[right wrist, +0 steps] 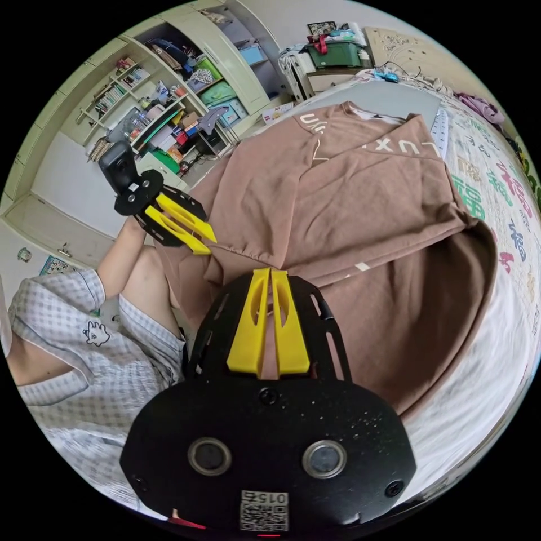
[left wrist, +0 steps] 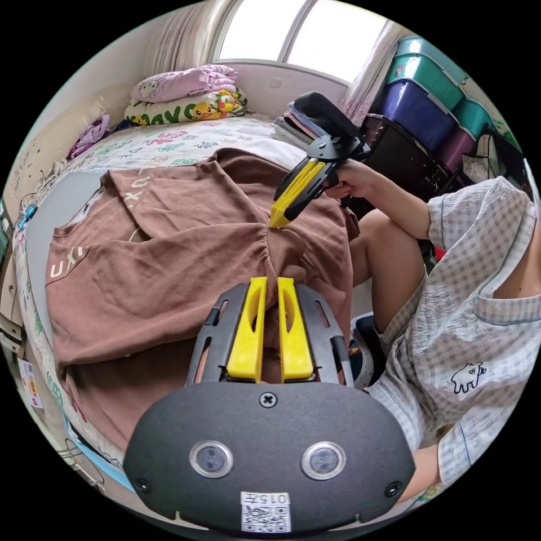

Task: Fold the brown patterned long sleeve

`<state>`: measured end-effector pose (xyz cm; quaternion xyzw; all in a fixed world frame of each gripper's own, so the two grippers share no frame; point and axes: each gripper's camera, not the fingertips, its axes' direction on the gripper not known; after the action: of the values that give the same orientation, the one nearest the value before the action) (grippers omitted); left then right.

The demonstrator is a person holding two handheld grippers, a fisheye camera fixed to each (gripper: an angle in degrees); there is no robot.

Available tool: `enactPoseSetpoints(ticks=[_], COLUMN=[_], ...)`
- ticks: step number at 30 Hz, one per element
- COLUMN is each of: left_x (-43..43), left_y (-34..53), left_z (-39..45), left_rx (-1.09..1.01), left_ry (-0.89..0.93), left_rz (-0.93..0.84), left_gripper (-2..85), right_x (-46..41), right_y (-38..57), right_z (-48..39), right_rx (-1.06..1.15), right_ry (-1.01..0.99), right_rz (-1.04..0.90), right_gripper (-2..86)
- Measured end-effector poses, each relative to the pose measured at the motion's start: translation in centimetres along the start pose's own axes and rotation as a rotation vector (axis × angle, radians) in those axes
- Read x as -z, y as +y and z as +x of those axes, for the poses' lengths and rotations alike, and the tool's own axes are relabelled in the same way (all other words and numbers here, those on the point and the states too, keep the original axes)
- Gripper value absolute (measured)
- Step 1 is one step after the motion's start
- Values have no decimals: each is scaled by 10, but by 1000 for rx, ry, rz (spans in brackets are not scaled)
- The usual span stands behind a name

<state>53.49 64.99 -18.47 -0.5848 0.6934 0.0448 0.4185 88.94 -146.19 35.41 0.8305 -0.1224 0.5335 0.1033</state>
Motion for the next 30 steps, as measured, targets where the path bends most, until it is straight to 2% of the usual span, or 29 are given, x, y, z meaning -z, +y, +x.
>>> enactPoseSetpoints(ticks=[10, 13, 15, 17, 18, 20, 22, 26, 30], left_x=[10, 50, 87, 134, 143, 159, 158, 155, 144], left_y=[7, 25, 49, 99, 115, 176, 209, 246, 258], left_z=[-24, -46, -69, -114, -127, -171, -196, -235, -257], left_rx=[-7, 12, 101, 380, 478, 842, 988, 1104, 1155], left_ry=[45, 112, 100, -16, -52, -155, -158, -64, -91], left_rz=[-52, 57, 198, 408, 449, 532, 550, 663, 630], left_gripper=[44, 47, 48, 52, 53, 63, 83, 110, 111], right_x=[-30, -27, -5, 14, 22, 28, 19, -11, -44], right_y=[37, 43, 53, 61, 65, 67, 60, 31, -27], right_z=[34, 53, 76, 95, 107, 126, 145, 151, 143], right_rx=[12, 13, -32, -77, -112, -161, -191, -160, -102], right_ry=[-27, -53, -2, 49, 74, 89, 48, -26, -47], right_rz=[-51, -49, 32, 114, 167, 242, 290, 309, 313], right_gripper=[-6, -6, -5, -4, -3, -2, 1, 16, 44])
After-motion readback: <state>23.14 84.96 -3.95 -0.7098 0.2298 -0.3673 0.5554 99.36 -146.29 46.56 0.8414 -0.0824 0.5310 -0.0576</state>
